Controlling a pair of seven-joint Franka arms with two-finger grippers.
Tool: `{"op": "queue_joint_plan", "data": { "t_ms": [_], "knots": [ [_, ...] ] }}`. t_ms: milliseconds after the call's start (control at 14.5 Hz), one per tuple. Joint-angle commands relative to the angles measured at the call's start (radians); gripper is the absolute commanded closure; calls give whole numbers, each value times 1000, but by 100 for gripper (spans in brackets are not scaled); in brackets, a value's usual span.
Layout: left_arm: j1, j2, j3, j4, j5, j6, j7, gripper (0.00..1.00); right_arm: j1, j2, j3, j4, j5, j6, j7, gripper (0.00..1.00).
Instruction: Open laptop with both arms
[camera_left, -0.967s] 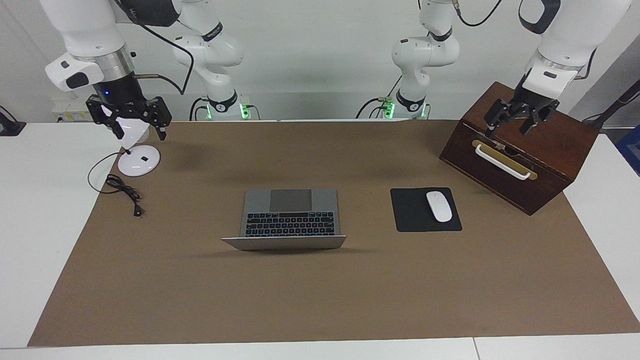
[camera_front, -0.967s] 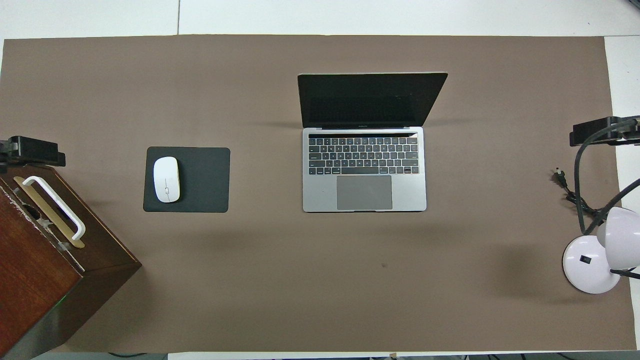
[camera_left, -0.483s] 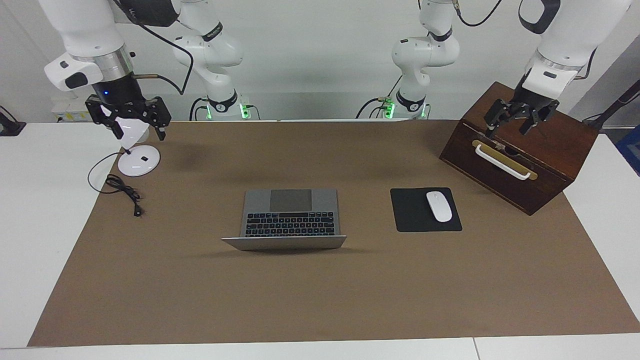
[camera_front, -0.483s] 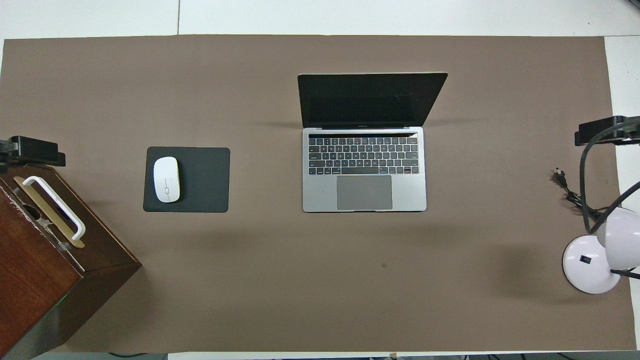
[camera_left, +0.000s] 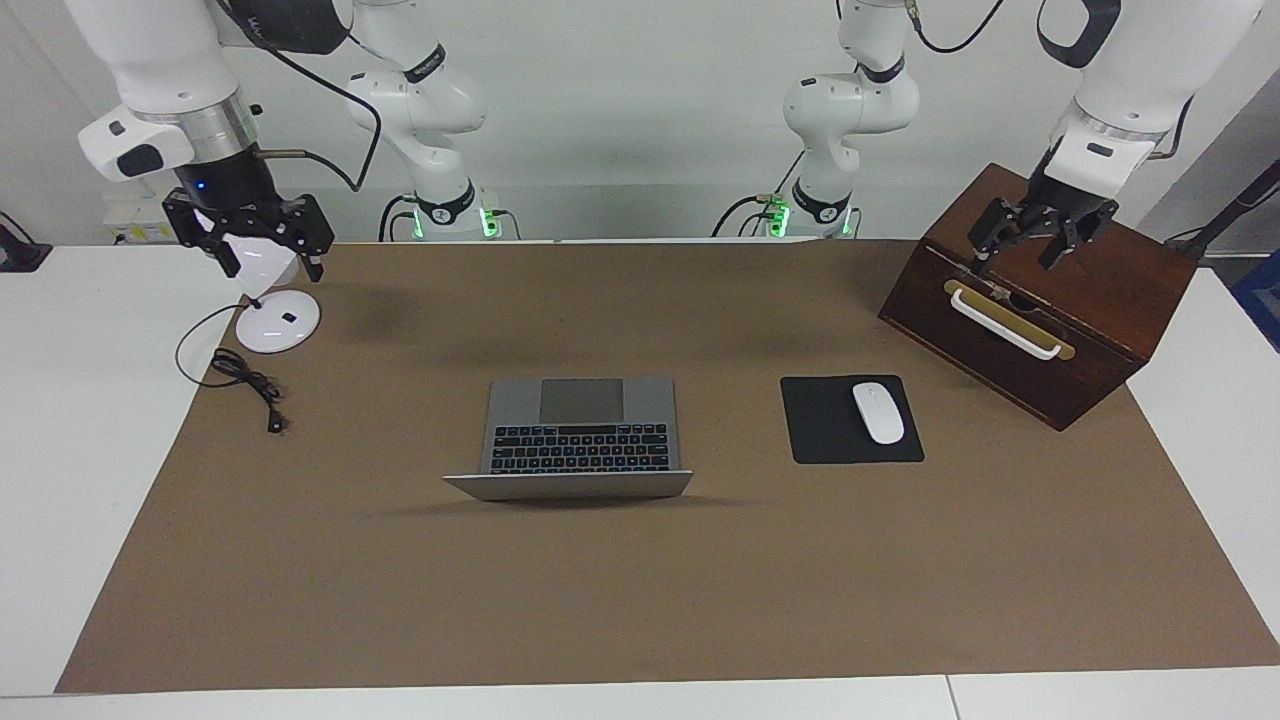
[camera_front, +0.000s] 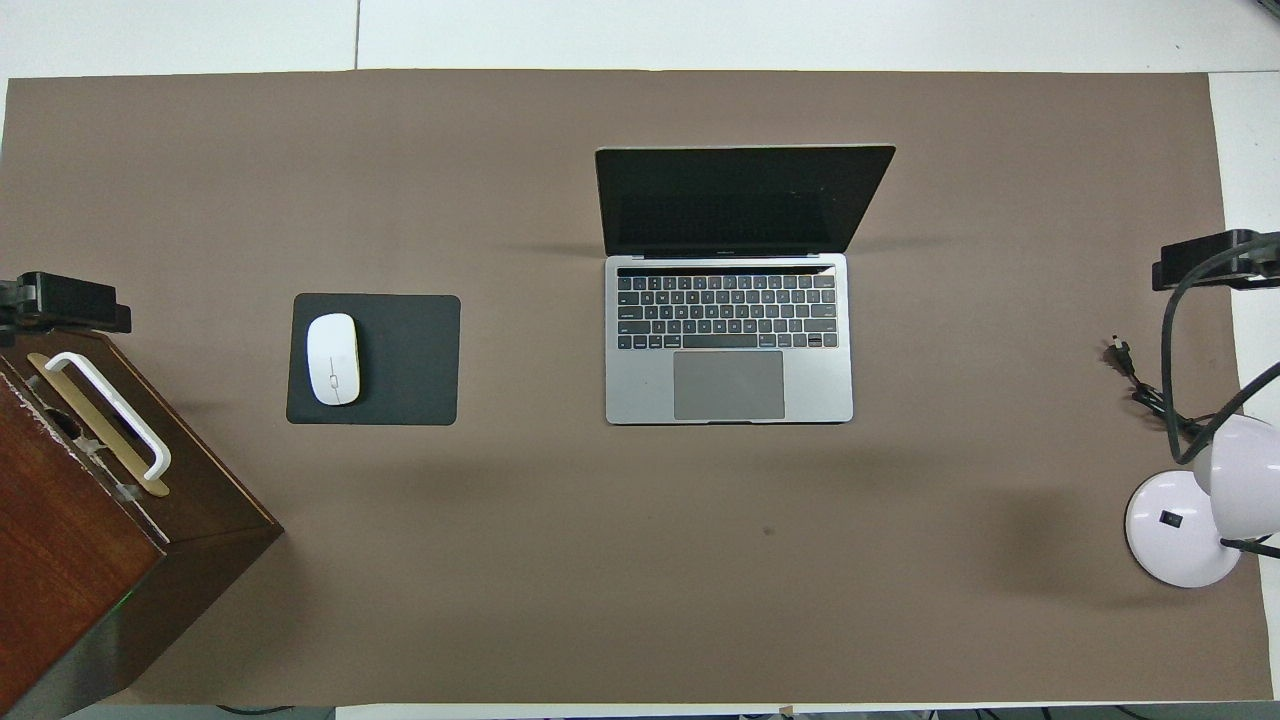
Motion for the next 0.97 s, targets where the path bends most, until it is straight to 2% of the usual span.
{"op": "queue_joint_plan", "data": {
  "t_ms": [0, 898],
  "knots": [
    [9, 13, -10, 28, 18, -19, -6, 0, -8, 3, 4, 4, 20, -3, 14, 0],
    [11, 13, -8, 26, 18, -16, -6, 0, -2, -2, 4, -2, 40, -23, 14, 0]
  ]
}}
